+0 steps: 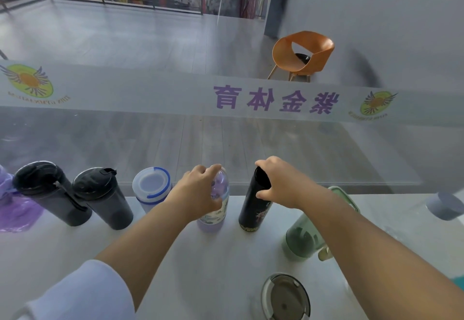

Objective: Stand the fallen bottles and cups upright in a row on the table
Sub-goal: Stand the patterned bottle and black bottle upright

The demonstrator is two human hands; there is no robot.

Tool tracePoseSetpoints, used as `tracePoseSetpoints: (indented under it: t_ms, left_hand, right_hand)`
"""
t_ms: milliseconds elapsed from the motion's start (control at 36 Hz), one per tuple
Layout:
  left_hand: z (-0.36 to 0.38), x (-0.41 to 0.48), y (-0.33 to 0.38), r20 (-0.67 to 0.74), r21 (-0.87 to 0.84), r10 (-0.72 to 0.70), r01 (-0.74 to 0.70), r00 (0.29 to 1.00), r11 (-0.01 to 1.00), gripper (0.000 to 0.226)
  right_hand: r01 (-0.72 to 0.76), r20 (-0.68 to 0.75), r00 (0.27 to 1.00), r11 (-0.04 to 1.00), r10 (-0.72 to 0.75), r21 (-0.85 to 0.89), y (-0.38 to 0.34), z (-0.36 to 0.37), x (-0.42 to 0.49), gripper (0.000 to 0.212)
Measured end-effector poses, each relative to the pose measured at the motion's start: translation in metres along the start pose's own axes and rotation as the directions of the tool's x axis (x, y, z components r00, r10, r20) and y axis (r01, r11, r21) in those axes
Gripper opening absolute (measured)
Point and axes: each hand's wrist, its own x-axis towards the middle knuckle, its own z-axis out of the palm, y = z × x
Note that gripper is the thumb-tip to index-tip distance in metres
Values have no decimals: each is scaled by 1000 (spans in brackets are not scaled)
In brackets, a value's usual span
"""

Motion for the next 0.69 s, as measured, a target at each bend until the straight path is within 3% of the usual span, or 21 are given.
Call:
tracePoseSetpoints:
  t_ms: [111,472,583,694]
  left_hand:
    - [1,1,0,17,16,-8,7,1000,1000,77]
    - [-10,-4,8,83,103,-16,7,996,995,80]
    - [-22,-14,19,17,181,2,-5,1000,983,62]
    - [-32,-28,27,-17,133,20,-18,1000,991,49]
  right_hand:
    - [-17,3,1000,1000,17,-11,3,-1,0,57]
    - [10,26,1000,1000,-10,-19,6,-6,-5,79]
    - [50,-84,995,999,-52,-16,6,-16,-15,68]
    - [84,-221,971,996,-87,-22,5,-26,-31,50]
